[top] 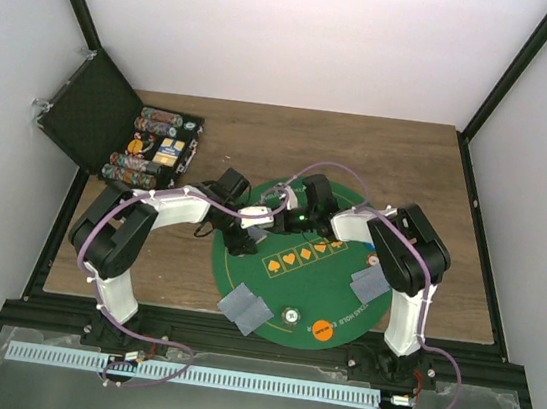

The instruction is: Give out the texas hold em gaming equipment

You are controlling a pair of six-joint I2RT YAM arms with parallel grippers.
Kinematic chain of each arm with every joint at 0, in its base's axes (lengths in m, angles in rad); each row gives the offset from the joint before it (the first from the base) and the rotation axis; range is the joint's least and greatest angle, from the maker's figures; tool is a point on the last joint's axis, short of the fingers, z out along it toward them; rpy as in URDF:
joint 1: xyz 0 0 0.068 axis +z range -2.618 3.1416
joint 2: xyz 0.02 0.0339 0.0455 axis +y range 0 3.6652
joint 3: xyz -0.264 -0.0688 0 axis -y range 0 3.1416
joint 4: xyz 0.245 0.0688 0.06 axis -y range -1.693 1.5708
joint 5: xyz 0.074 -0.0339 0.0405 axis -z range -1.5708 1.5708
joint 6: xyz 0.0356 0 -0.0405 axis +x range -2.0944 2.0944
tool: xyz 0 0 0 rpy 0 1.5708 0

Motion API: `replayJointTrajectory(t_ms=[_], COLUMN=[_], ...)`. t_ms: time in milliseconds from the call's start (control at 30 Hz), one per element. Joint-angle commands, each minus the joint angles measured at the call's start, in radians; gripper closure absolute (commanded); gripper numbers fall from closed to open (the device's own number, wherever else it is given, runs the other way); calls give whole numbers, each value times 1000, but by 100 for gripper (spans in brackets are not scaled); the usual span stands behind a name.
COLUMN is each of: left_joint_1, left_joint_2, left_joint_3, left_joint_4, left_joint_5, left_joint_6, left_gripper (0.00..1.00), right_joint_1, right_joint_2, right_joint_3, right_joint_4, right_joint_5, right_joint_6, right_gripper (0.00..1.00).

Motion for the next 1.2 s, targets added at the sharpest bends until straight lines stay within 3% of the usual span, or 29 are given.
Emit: replayJointTrajectory(t_ms=[0,100,533,900,1167], left_joint_1=[5,7,7,14,17], left_joint_2=[-1,-1,12,59,113], left_joint_3=[0,-1,13,58,95], left_joint_4=[-9,-12,-38,-149,-184], left_joint_5=[-35,-25,-22,33,14], left_joint_6=[18,21,65,119,121], left_gripper=[19,23,22,14,13], right_joint_1=[-2,-2,-8,-25,-29], right_joint_2=[17,14,-60,-41,-85], right_joint_3=[22,28,-23,-11,-36], right_joint_4=[-89,-119,-126,-126,-135], right_joint_5=[-43,-34,20,30,69], right_joint_6=[-110,-137,-133,-108,-94], right_gripper=[80,74,54,51,51])
